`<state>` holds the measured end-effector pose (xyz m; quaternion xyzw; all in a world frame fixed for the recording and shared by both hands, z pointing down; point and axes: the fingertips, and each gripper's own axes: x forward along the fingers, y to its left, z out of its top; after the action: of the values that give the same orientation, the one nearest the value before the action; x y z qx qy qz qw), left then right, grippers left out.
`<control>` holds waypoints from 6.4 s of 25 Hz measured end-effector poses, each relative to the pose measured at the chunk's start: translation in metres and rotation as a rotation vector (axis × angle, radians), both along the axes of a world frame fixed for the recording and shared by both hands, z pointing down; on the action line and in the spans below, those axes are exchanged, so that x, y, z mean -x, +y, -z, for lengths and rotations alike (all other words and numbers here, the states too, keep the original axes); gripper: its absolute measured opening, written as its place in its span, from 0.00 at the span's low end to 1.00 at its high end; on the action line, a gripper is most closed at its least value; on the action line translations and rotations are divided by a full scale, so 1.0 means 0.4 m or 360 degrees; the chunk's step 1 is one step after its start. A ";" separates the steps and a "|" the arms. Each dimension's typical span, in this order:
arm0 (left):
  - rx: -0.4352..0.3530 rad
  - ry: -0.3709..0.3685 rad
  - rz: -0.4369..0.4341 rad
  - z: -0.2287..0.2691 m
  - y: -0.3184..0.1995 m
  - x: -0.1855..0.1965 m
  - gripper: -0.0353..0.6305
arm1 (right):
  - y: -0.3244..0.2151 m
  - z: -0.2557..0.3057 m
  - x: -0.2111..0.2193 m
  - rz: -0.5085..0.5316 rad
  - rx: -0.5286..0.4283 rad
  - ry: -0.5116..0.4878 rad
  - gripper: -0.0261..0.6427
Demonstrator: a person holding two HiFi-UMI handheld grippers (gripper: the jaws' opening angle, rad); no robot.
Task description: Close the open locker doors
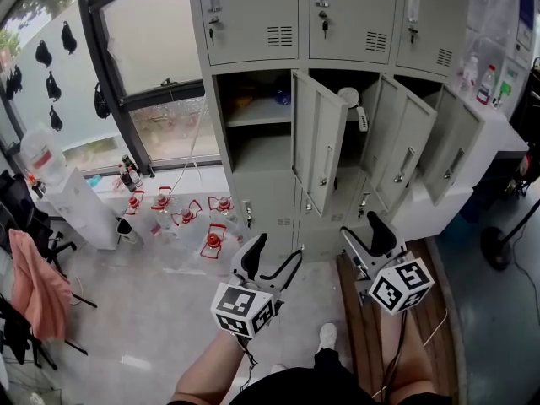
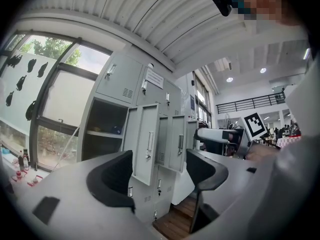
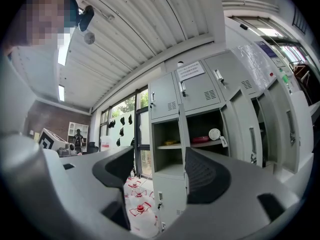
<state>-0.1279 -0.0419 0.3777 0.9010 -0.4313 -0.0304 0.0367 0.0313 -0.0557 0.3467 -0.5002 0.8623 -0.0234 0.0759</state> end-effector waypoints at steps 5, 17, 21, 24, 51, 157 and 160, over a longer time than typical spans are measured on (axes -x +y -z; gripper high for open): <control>-0.0015 -0.0004 0.0032 0.005 -0.086 -0.058 0.57 | -0.097 -0.005 -0.046 0.0049 -0.0001 -0.0004 0.51; 0.0003 -0.0056 0.0047 -0.017 -0.307 -0.234 0.57 | -0.328 -0.037 -0.171 0.0146 0.0030 -0.0071 0.51; 0.0005 -0.0068 0.0053 -0.018 -0.375 -0.287 0.57 | -0.391 -0.046 -0.204 0.0179 0.0039 -0.0086 0.51; 0.0006 -0.0066 0.0069 -0.018 -0.420 -0.317 0.57 | -0.434 -0.055 -0.224 0.0211 0.0051 -0.0096 0.51; 0.0051 -0.0066 0.0396 -0.029 -0.614 -0.396 0.39 | -0.621 -0.065 -0.282 0.0541 0.0065 -0.0128 0.48; 0.0041 0.0011 0.0328 -0.046 -0.946 0.442 0.38 | -1.026 -0.065 0.549 0.0411 0.0116 -0.0103 0.46; 0.0047 0.0009 0.0324 -0.048 -0.935 0.437 0.39 | -1.021 -0.064 0.547 0.0431 0.0110 -0.0118 0.49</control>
<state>-0.3028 -0.4160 0.3969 0.8517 -0.5209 -0.0302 0.0478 -0.1876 -0.4641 0.3723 -0.3805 0.9171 -0.0816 0.0864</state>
